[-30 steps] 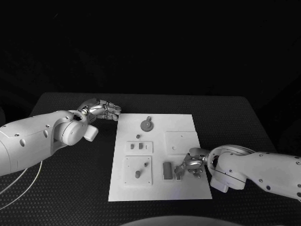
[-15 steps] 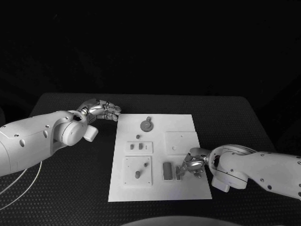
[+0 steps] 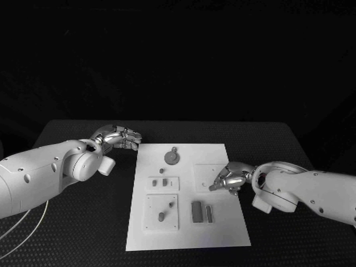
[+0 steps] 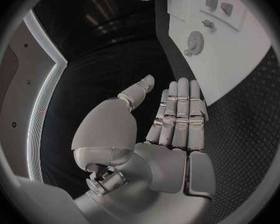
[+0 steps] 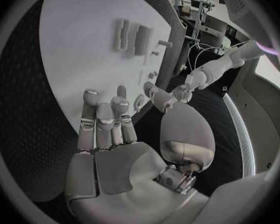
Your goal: Assemble the parts on the task board
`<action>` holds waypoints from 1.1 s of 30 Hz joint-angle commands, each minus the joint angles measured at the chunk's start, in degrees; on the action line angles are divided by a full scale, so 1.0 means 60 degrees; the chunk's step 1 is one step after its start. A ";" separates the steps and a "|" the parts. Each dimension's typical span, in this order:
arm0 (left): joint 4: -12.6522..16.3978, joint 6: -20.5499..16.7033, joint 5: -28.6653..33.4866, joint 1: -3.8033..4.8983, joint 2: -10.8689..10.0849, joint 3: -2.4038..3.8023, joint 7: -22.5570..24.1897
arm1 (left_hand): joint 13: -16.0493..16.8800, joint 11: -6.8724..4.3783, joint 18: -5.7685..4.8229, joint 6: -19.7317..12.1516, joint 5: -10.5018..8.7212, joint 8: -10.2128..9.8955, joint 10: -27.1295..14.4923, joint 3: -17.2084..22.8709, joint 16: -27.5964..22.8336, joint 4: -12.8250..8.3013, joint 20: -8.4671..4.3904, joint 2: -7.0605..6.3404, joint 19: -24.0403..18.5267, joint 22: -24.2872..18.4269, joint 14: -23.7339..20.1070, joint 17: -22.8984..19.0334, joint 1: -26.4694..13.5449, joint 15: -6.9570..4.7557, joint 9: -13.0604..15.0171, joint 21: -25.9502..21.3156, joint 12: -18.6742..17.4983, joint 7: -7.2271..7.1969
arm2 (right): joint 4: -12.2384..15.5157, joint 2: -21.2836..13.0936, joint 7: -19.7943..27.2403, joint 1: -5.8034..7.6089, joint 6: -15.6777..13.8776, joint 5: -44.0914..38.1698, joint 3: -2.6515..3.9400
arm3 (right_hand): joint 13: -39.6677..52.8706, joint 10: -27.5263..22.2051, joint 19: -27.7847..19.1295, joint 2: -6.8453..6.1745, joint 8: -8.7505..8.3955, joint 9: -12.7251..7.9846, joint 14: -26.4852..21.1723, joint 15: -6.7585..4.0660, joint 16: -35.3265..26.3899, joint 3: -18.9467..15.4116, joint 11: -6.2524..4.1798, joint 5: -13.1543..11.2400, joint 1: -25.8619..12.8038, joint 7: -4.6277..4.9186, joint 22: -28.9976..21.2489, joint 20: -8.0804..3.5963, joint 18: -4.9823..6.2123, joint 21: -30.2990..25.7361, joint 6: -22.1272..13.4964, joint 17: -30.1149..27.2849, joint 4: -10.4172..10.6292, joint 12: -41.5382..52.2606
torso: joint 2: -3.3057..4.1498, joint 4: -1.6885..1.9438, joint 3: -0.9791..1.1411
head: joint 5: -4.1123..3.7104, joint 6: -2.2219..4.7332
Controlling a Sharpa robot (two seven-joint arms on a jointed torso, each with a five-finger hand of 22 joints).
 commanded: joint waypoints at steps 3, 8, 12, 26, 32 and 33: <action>-0.0165 -0.0187 0.0291 0.0012 0.0135 0.0010 0.0553 | 0.0037 -0.0059 -0.0091 0.0131 0.0014 0.0104 0.0124 -0.0001 -0.0044 0.0058 -0.0013 0.0055 0.0004 -0.0010 0.0079 0.0038 -0.0077 -0.0016 0.0016 0.0043 0.0048 -0.0096 | -0.1272 0.0362 0.2831 0.0283 -0.0367 0.1797 0.0202 | -0.0011 -0.0272 -0.0286 0.0342 0.0039 0.0049 -0.0262 0.0099 -0.0171 -0.0029 0.0093 -0.0044 0.0243 0.0299 0.0128 0.0144 0.0069 -0.0171 -0.0356 -0.0033 -0.0213 -0.0023 | -0.0135 -0.0017 -0.0030 | -0.0011 0.0524; -0.0547 -0.0293 0.0583 0.0017 0.0275 0.0015 0.0766 | 0.0052 -0.0092 -0.0116 0.0262 0.0014 0.0160 0.0201 0.0007 -0.0175 0.0046 0.0002 0.0139 -0.0061 -0.0019 -0.0013 0.0039 -0.0074 0.0012 0.0024 0.0018 0.0055 -0.0161 | -0.3436 0.1463 0.3884 0.0306 -0.0275 0.3112 0.0619 | -0.0877 -0.1127 -0.1489 0.0880 0.0030 0.0079 -0.1291 0.0233 -0.1482 -0.0046 0.0193 -0.0008 0.0414 0.0371 -0.0122 0.0559 -0.0150 -0.1069 -0.0574 -0.0684 -0.0836 -0.1292 | -0.0358 -0.0070 -0.0059 | 0.0056 0.0936; -0.1053 -0.0321 0.0916 0.0017 0.0567 0.0022 0.0954 | -0.0034 0.0016 -0.0104 0.0104 0.0000 0.0048 -0.0016 -0.0015 -0.0590 0.0019 0.0106 0.0187 -0.0226 -0.0047 -0.0421 -0.0060 -0.0127 0.0149 -0.0044 -0.0011 -0.0089 -0.0129 | -0.5173 0.2450 0.4435 0.0290 0.0077 0.3918 0.0863 | -0.2621 -0.2020 -0.3041 0.1362 -0.0047 0.0079 -0.2570 0.0843 -0.3930 0.0306 0.0450 -0.0039 0.0408 0.0682 -0.0728 0.0991 -0.0512 -0.2468 -0.0889 -0.1985 -0.0992 -0.3586 | -0.0552 -0.0116 -0.0069 | 0.0110 0.1166; -0.2084 -0.0142 0.1543 0.0010 0.1118 0.0037 0.1318 | -0.1045 0.0125 -0.0211 -0.0987 -0.0071 -0.0433 -0.2216 -0.0613 -0.2312 -0.0144 0.0933 0.0235 -0.2492 -0.1284 -0.2776 -0.0687 -0.0896 0.0738 -0.0211 -0.0046 -0.0114 -0.0326 | -0.6926 0.3594 0.5186 -0.0235 0.0723 0.4753 0.1817 | -0.7476 -0.2155 -0.5763 0.1912 -0.0203 -0.0133 -0.4068 0.2511 -0.9556 -0.0538 0.1400 -0.0053 0.0483 0.0817 -0.2180 0.1828 -0.1318 -0.5502 -0.2113 -0.4878 -0.1283 -0.8619 | -0.0906 -0.0213 -0.0019 | 0.0439 0.1735; -0.2241 -0.0192 0.1349 -0.0003 0.1169 0.0027 0.1060 | -0.2753 -0.1140 -0.0211 -0.8066 -0.0546 -0.3247 -1.1229 -0.5105 -0.5130 0.2519 0.0308 0.0853 -0.9283 -0.9825 -0.9641 -0.5764 -1.0327 -0.0632 -0.4247 -0.0634 -0.0723 -0.1768 | -0.6942 0.3643 0.4842 -0.0240 0.0425 0.4520 0.1903 | -1.0558 -1.1049 -1.0031 0.2440 -0.2084 -0.5662 -1.0952 0.0963 -1.4339 -0.6721 -0.0032 -0.0517 -0.7947 -0.0875 -0.5366 -0.0053 -0.2423 -0.8670 -0.9571 -0.8831 0.1302 -1.0894 | -0.0888 -0.0205 -0.0004 | 0.0451 0.1807; -0.2231 -0.0200 0.1350 -0.0005 0.1167 0.0029 0.1063 | -0.2753 -0.1140 -0.0211 -0.8066 -0.0546 -0.3247 -1.1229 -0.5105 -0.5130 0.2519 0.0308 0.0853 -0.9283 -0.9825 -0.9641 -0.5764 -1.0327 -0.0632 -0.4247 -0.0634 -0.0723 -0.1768 | -0.6932 0.3640 0.4845 -0.0241 0.0417 0.4525 0.1902 | -1.0558 -1.1049 -1.0031 0.2440 -0.2084 -0.5662 -1.0952 0.0963 -1.4339 -0.6721 -0.0032 -0.0517 -0.7947 -0.0875 -0.5425 -0.0053 -0.2423 -0.8670 -0.9571 -0.8831 0.1302 -1.0894 | -0.0892 -0.0207 0.0000 | 0.0453 0.1803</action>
